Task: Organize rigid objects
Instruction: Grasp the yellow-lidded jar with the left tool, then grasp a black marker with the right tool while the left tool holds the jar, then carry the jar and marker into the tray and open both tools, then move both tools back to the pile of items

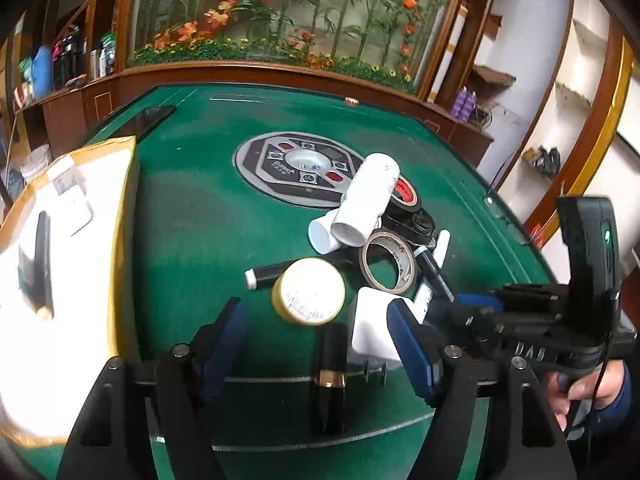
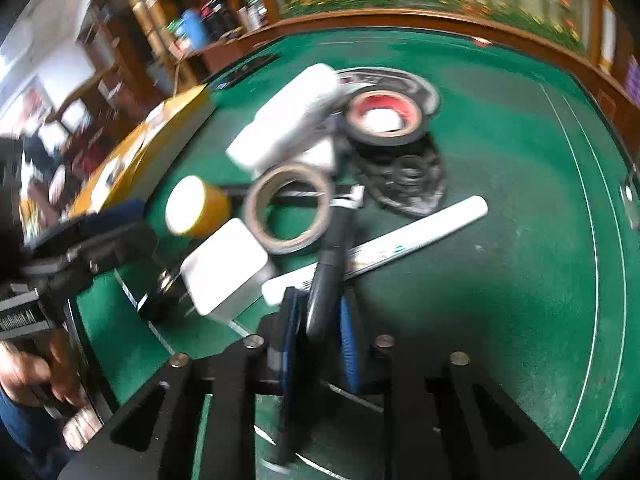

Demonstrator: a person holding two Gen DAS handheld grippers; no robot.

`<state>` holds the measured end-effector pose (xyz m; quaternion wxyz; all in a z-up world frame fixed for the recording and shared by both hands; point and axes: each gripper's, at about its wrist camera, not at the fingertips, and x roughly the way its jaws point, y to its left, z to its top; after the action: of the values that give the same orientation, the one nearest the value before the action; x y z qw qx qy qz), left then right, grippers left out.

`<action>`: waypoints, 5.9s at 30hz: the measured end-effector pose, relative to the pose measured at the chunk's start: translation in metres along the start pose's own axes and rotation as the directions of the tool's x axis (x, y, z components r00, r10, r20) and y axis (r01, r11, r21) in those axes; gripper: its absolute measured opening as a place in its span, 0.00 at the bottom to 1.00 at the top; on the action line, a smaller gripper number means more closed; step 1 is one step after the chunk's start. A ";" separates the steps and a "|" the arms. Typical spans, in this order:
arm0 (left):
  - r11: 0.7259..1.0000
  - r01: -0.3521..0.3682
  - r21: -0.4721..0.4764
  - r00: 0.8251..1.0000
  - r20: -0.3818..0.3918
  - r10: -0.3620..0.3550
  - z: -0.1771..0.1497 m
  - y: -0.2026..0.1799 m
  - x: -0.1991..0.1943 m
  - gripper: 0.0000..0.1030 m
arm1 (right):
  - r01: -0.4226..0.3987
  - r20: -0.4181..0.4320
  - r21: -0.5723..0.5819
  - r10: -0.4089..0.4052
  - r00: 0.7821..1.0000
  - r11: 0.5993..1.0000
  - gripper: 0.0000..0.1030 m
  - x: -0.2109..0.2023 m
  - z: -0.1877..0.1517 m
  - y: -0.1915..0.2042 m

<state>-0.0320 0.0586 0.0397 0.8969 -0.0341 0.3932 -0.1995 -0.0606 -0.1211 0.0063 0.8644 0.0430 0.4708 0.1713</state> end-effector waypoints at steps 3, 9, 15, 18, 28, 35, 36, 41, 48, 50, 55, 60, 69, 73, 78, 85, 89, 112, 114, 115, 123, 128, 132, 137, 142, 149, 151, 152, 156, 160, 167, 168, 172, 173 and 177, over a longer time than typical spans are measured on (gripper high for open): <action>0.999 -0.048 0.026 0.999 -0.013 0.048 0.004 -0.005 0.014 0.70 | -0.002 0.028 0.065 0.001 1.000 0.998 0.13 -0.001 0.000 -0.019; 0.999 -0.049 -0.015 0.997 -0.069 0.048 0.005 0.006 0.033 0.43 | -0.015 0.056 0.048 0.012 0.998 0.999 0.13 0.001 0.001 -0.023; 0.998 -0.051 -0.026 0.992 -0.120 0.047 0.005 0.009 0.041 0.43 | 0.064 0.049 -0.053 -0.061 0.997 0.997 0.14 0.001 -0.001 -0.005; 0.999 -0.047 -0.021 0.993 -0.112 0.045 0.005 0.009 0.038 0.43 | 0.098 0.061 -0.077 -0.093 0.994 0.992 0.14 0.004 0.000 0.003; 1.000 0.001 -0.031 1.000 0.006 -0.001 0.005 0.003 0.001 0.43 | -0.054 0.196 0.036 0.046 0.980 0.998 0.13 -0.025 0.008 -0.015; 0.999 0.003 -0.050 0.997 0.071 0.000 0.008 0.007 -0.026 0.43 | -0.138 0.200 0.040 0.127 0.971 0.990 0.13 -0.028 0.010 -0.013; 0.999 0.004 -0.053 0.997 0.079 0.000 0.008 0.008 -0.029 0.43 | -0.144 0.201 0.036 0.134 0.970 0.989 0.13 -0.029 0.010 -0.011; 0.997 -0.010 -0.077 0.992 0.122 0.020 0.010 0.020 -0.046 0.43 | -0.190 0.184 0.030 0.182 0.966 0.981 0.13 -0.030 0.014 -0.001; 0.990 -0.048 -0.135 0.985 0.156 0.069 0.008 0.050 -0.060 0.43 | -0.275 0.121 0.004 0.272 0.955 0.962 0.14 -0.024 0.031 0.031; 0.986 -0.057 -0.156 0.983 0.163 0.083 0.007 0.058 -0.064 0.43 | -0.295 0.096 -0.006 0.295 0.951 0.955 0.14 -0.020 0.038 0.045; 0.974 -0.087 -0.208 0.977 0.172 0.124 0.003 0.084 -0.071 0.43 | -0.329 0.055 -0.044 0.331 0.942 0.943 0.14 -0.014 0.058 0.081; 0.961 -0.109 -0.253 0.974 0.168 0.154 -0.002 0.108 -0.072 0.43 | -0.338 0.043 -0.097 0.344 0.938 0.936 0.14 -0.008 0.081 0.121; 0.936 -0.118 -0.330 0.980 0.112 0.163 -0.003 0.146 -0.051 0.43 | -0.342 0.009 -0.055 0.343 0.939 0.938 0.14 0.031 0.134 0.167; 0.929 -0.122 -0.350 0.983 0.084 0.161 -0.003 0.156 -0.043 0.43 | -0.343 -0.037 -0.019 0.342 0.939 0.939 0.14 0.063 0.154 0.183; 0.917 -0.156 -0.366 0.981 0.052 0.188 -0.005 0.164 -0.039 0.43 | -0.302 -0.080 -0.014 0.300 0.951 0.953 0.14 0.103 0.175 0.211; 0.912 -0.177 -0.371 0.980 0.020 0.198 -0.008 0.172 -0.034 0.43 | -0.208 -0.161 0.016 0.208 0.965 0.978 0.14 0.153 0.191 0.225; 0.910 -0.183 -0.373 0.980 -0.001 0.197 -0.008 0.175 -0.027 0.43 | -0.158 -0.193 0.007 0.157 0.969 0.987 0.14 0.168 0.189 0.225; 0.894 -0.119 -0.431 0.991 0.009 0.136 -0.016 0.185 -0.023 0.43 | -0.086 -0.211 -0.161 0.051 0.976 0.983 0.14 0.172 0.192 0.255; 0.891 -0.106 -0.442 0.992 0.017 0.126 -0.017 0.187 -0.024 0.43 | -0.075 -0.208 -0.170 0.038 0.977 0.983 0.14 0.172 0.192 0.258; 0.889 -0.099 -0.447 0.992 0.021 0.121 -0.019 0.188 -0.024 0.43 | -0.069 -0.206 -0.174 0.032 0.978 0.982 0.14 0.171 0.192 0.259; 0.882 -0.076 -0.466 0.994 0.036 0.105 -0.021 0.191 -0.026 0.43 | -0.053 -0.208 -0.164 0.018 0.978 0.985 0.14 0.171 0.193 0.260; 0.883 -0.084 -0.462 0.993 0.034 0.112 -0.021 0.190 -0.026 0.43 | -0.054 -0.200 -0.170 0.019 0.980 0.984 0.15 0.169 0.191 0.260; 0.880 -0.078 -0.469 0.993 0.043 0.111 -0.022 0.191 -0.028 0.50 | -0.065 -0.193 -0.175 0.031 0.981 0.982 0.16 0.165 0.191 0.260; 0.870 -0.072 -0.488 0.991 0.063 0.117 -0.026 0.193 -0.033 0.60 | -0.079 -0.173 -0.171 0.049 0.984 0.982 0.29 0.156 0.193 0.261; 0.864 -0.072 -0.498 0.988 0.080 0.128 -0.026 0.194 -0.037 0.69 | -0.132 -0.139 -0.161 0.110 0.984 0.978 0.36 0.140 0.196 0.263; 0.884 -0.085 -0.460 0.980 0.121 0.157 -0.025 0.183 -0.045 0.78 | -0.192 -0.107 -0.146 0.177 0.978 0.970 0.38 0.115 0.192 0.262; 0.886 -0.090 -0.455 0.979 0.123 0.163 -0.023 0.181 -0.045 0.78 | -0.217 -0.101 -0.141 0.204 0.974 0.966 0.38 0.106 0.190 0.260; 0.886 -0.092 -0.455 0.978 0.125 0.166 -0.023 0.181 -0.046 0.78 | -0.231 -0.094 -0.141 0.220 0.971 0.963 0.39 0.100 0.189 0.259; 0.888 -0.094 -0.450 0.974 0.142 0.175 -0.024 0.179 -0.050 0.78 | -0.273 -0.064 -0.128 0.267 0.962 0.953 0.45 0.078 0.184 0.250; 0.893 -0.104 -0.438 0.969 0.158 0.190 -0.024 0.175 -0.053 0.78 | -0.302 -0.036 -0.118 0.300 0.953 0.946 0.45 0.057 0.175 0.237; 0.904 -0.102 -0.416 0.964 0.181 0.193 -0.024 0.171 -0.055 0.78 | -0.301 0.023 -0.112 0.306 0.952 0.947 0.46 0.013 0.144 0.173; 0.905 -0.102 -0.413 0.964 0.184 0.193 -0.024 0.171 -0.055 0.78 | -0.287 0.041 -0.107 0.292 0.955 0.952 0.46 0.005 0.137 0.156; 0.917 -0.122 -0.379 0.957 0.201 0.211 -0.021 0.163 -0.059 0.78 | -0.217 0.102 -0.055 0.222 0.970 0.975 0.49 -0.017 0.112 0.092; 0.919 -0.136 -0.369 0.952 0.210 0.225 -0.021 0.159 -0.061 0.78 | -0.208 0.116 -0.030 0.210 0.971 0.978 0.49 -0.022 0.104 0.074; 0.948 -0.115 -0.295 0.947 0.255 0.195 -0.014 0.121 -0.073 0.81 | -0.200 0.153 0.087 0.186 0.971 0.976 0.49 -0.033 0.080 0.009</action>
<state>-0.0464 0.1992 0.0543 0.9430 -0.1556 0.2871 -0.0640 -0.0127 -0.1171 0.0788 0.8719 0.1449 0.4091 0.2269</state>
